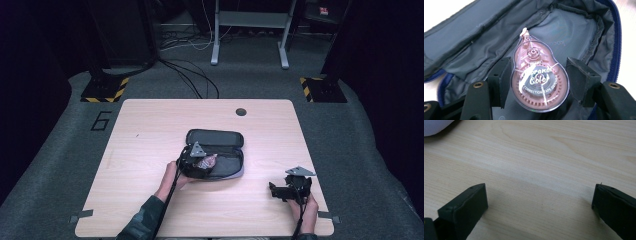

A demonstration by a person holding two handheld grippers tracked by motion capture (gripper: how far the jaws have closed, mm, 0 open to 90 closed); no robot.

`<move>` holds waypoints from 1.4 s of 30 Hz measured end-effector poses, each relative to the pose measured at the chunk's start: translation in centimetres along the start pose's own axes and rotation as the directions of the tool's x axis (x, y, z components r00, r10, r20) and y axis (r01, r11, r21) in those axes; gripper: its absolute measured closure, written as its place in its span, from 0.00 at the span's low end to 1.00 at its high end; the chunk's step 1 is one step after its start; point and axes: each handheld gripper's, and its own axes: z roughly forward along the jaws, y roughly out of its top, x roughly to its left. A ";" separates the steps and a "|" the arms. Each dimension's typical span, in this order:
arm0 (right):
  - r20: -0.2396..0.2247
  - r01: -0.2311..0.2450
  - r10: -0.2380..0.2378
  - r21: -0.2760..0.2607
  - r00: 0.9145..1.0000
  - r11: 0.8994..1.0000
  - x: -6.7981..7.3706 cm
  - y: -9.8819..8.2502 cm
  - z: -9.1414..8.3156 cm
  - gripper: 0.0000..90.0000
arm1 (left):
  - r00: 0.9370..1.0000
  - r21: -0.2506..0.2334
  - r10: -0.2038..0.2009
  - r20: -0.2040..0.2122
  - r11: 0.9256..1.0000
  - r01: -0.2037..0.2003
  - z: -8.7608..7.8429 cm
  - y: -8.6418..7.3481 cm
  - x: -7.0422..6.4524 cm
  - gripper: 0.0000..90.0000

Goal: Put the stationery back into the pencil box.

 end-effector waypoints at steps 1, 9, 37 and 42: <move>0.000 0.004 -0.004 0.002 1.000 1.000 0.0 0.0 0.0 0.00 | 1.000 0.012 -0.006 -0.001 1.000 0.006 0.1 0.1 -0.1 0.44; 0.000 0.004 -0.004 0.001 1.000 1.000 0.0 0.0 0.0 0.00 | 0.999 0.014 -0.039 -0.006 0.999 0.039 0.4 0.4 0.0 0.39; 0.001 -0.005 0.005 -0.001 1.000 1.000 0.0 0.0 0.0 0.00 | 0.989 -0.061 -0.085 -0.122 0.995 0.078 -9.7 -5.8 -0.6 0.12; 0.000 -0.005 0.005 -0.002 1.000 1.000 0.0 0.0 0.0 0.00 | 0.981 -0.008 -0.101 -0.164 0.995 0.101 -10.3 -8.7 -0.2 0.11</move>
